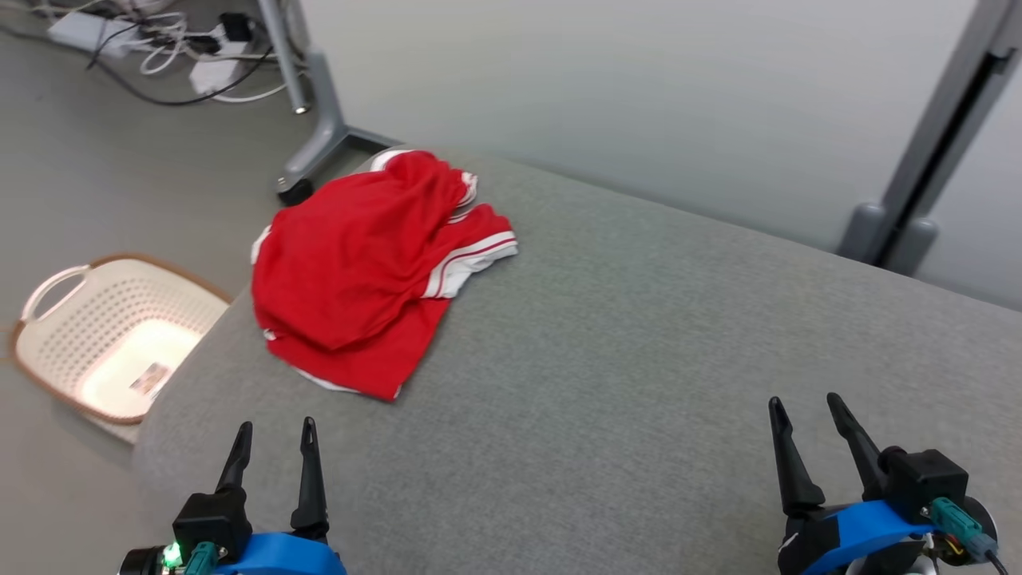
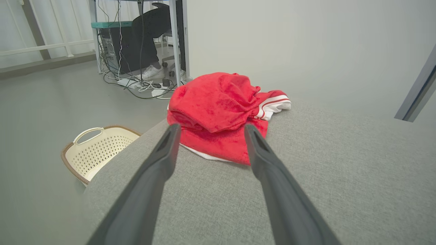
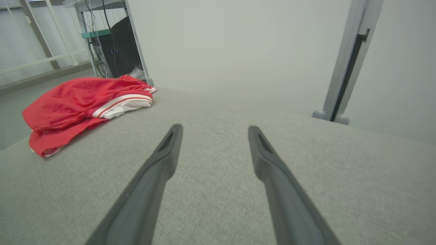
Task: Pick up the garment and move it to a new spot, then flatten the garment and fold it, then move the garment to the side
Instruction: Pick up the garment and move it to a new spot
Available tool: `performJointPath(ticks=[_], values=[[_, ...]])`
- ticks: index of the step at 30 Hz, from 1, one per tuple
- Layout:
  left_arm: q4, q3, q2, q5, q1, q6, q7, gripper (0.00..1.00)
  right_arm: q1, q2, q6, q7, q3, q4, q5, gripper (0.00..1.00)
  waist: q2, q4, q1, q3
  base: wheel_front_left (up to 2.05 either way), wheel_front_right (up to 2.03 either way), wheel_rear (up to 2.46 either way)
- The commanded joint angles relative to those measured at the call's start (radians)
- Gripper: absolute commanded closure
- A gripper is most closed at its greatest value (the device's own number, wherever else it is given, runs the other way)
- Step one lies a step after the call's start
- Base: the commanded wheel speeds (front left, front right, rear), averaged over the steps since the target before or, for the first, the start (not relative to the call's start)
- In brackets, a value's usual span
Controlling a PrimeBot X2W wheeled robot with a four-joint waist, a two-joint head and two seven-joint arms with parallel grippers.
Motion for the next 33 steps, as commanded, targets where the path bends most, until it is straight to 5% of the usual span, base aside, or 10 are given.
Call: performJointPath(ticks=[1, 13, 19, 24, 33], values=[[-0.004, 0.002, -0.002, -0.007, 0.004, 0.005, -0.001, 0.00, -0.010, -0.006, 0.000, -0.001, 0.006, 0.004, 0.003, 0.00, 0.0000, 0.049, 0.0000, 0.029, 0.00, 0.00, 0.00], [-0.008, -0.002, -0.004, -0.016, 0.002, 0.012, -0.005, 0.00, -0.024, -0.006, 0.000, -0.003, 0.023, 0.020, 0.013, 0.00, 0.0000, 0.074, 0.0000, 0.034, 0.00, 0.00, 0.00], [-0.057, 0.022, -0.014, -0.085, -0.039, -0.029, 0.002, 0.00, -0.032, -0.006, 0.000, -0.003, 0.019, 0.019, 0.014, 0.00, 0.0000, 0.057, 0.0000, 0.049, 0.00, 0.00, 0.00], [-0.130, 0.045, 0.045, -0.131, -0.167, -0.080, 0.120, 0.00, -0.034, -0.006, 0.000, 0.005, 0.002, 0.001, -0.007, 0.00, 0.0000, 0.049, 0.0000, 0.082, 0.00, 0.00, 0.00], [-0.016, 0.164, 0.183, -0.253, -0.461, -0.078, 0.430, 0.00, -0.091, -0.006, 0.000, 0.043, 0.041, -0.053, -0.035, 0.00, 0.0000, -0.061, 0.0000, 0.209, 0.00, 0.00, 0.00]])
